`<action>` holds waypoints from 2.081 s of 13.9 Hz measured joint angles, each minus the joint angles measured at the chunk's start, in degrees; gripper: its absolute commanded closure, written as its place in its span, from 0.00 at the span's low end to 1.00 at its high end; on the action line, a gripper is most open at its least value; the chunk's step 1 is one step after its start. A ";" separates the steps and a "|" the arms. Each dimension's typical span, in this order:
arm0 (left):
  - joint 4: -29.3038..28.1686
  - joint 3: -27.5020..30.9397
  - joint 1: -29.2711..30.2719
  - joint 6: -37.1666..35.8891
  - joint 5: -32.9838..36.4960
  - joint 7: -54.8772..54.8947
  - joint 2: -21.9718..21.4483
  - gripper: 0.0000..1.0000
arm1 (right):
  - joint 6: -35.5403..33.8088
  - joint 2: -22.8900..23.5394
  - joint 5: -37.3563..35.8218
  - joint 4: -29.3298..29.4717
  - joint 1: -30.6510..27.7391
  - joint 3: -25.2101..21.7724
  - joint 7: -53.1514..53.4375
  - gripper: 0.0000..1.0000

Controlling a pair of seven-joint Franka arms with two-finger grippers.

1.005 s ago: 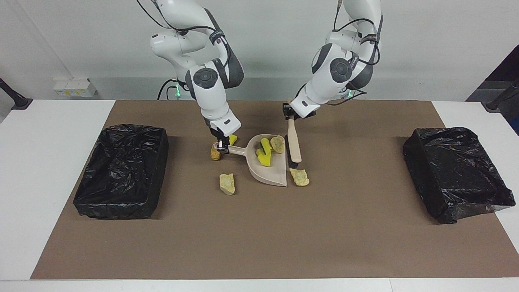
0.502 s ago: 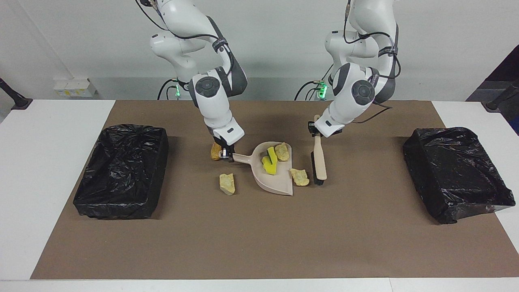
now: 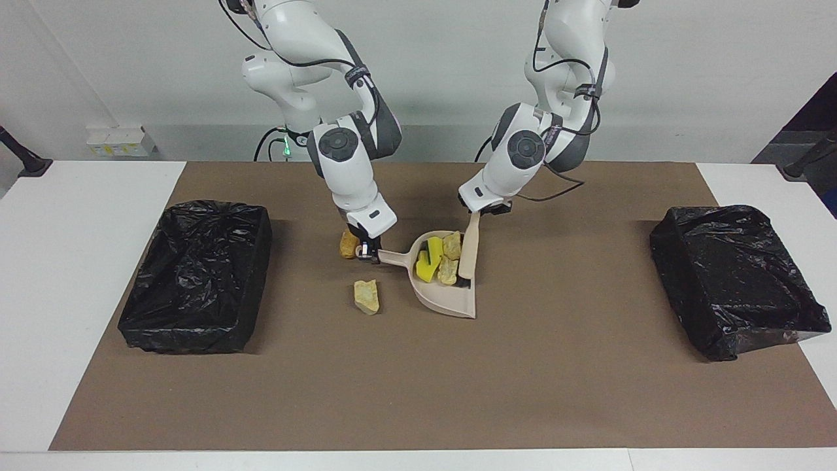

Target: Sweep and dump trash in bin

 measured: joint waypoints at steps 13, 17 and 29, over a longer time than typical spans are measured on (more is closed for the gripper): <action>-1.80 0.50 7.34 -7.92 1.49 -11.40 -8.47 1.00 | -0.67 -1.89 0.13 1.06 -3.30 -0.22 -2.61 1.00; -10.13 0.02 -2.40 -2.95 1.52 -21.57 -14.04 1.00 | -9.20 -6.35 7.08 1.48 -12.31 -0.60 -14.57 1.00; -22.51 -0.34 -15.00 9.25 -5.62 -30.68 -17.59 0.46 | -21.88 -7.43 -0.79 13.17 -43.14 -1.40 -40.08 1.00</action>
